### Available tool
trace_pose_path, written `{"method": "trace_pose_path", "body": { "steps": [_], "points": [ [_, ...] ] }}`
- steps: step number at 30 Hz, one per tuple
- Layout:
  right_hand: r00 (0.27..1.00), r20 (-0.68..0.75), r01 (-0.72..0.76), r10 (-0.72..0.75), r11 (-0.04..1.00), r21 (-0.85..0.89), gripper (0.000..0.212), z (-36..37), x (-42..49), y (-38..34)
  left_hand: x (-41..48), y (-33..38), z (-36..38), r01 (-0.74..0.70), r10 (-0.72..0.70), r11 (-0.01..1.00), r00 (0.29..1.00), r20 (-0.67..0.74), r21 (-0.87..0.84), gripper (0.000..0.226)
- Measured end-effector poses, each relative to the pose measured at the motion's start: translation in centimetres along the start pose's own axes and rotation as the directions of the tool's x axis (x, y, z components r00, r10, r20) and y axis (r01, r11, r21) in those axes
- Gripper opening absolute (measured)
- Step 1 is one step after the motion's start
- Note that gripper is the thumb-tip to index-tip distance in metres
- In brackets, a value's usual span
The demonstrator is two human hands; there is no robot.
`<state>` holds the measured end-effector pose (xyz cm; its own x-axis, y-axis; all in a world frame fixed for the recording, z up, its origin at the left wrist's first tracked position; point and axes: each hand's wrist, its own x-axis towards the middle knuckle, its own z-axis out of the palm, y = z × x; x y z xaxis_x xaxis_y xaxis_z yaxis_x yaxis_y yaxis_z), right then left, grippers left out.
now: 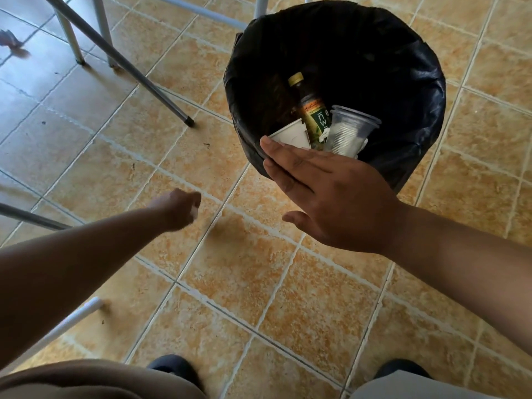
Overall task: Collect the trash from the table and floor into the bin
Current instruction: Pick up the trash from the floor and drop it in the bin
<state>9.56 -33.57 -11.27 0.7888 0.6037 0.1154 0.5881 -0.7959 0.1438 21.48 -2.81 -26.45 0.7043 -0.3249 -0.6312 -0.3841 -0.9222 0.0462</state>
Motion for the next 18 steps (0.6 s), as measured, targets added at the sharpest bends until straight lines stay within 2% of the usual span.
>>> {"method": "trace_pose_path", "body": {
  "steps": [2, 4, 6, 8, 10, 11, 14, 16, 18],
  "points": [
    [1.000, 0.001, 0.001, -0.001, 1.000, 0.001, 0.077, 0.1, 0.0, 0.0, 0.4, -0.3, -3.1, 0.003, -0.035, 0.986, 0.981, -0.193, -0.166, 0.017],
    [1.000, 0.004, 0.001, -0.001, 1.000, 0.014, 0.078, 0.1, 0.0, 0.0, 0.6, -0.1, -6.8, -0.071, -0.068, 0.948, 0.906, -0.417, -0.309, 0.014],
    [1.000, -0.003, 0.003, -0.003, 1.000, 0.019, 0.078, 0.2, -0.1, 0.0, 0.3, 0.7, -10.5, -0.139, -0.165, 0.898, 0.773, -0.613, -0.418, 0.024],
    [1.000, -0.001, 0.005, -0.005, 1.000, 0.012, 0.078, 0.2, -0.1, 0.0, -0.6, 2.1, -14.0, -0.214, -0.318, 0.811, 0.620, -0.717, -0.544, 0.024],
    [1.000, -0.005, 0.005, -0.004, 1.000, 0.014, 0.077, 0.2, -0.1, -0.1, -1.8, 4.0, -17.0, -0.368, -0.354, 0.733, 0.512, -0.783, -0.572, 0.027],
    [1.000, -0.014, 0.003, -0.002, 1.000, 0.017, 0.077, 0.2, -0.1, -0.1, -2.6, 5.2, -18.3, -0.451, -0.329, 0.700, 0.485, -0.810, -0.554, 0.028],
    [1.000, -0.026, 0.000, 0.001, 1.000, 0.016, 0.076, 0.0, 0.0, -0.1, -4.5, 8.5, -20.7, -0.623, -0.183, 0.642, 0.441, -0.879, -0.446, 0.028],
    [1.000, -0.023, -0.002, 0.002, 1.000, 0.011, 0.076, 0.1, 0.0, -0.1, -5.1, 10.6, -21.4, -0.675, -0.131, 0.574, 0.483, -0.866, -0.464, 0.033],
    [1.000, -0.011, 0.001, -0.001, 1.000, 0.004, 0.077, 0.1, 0.0, -0.1, -5.2, 12.4, -21.8, -0.680, -0.064, 0.516, 0.576, -0.815, -0.521, 0.039]
  ]
}}
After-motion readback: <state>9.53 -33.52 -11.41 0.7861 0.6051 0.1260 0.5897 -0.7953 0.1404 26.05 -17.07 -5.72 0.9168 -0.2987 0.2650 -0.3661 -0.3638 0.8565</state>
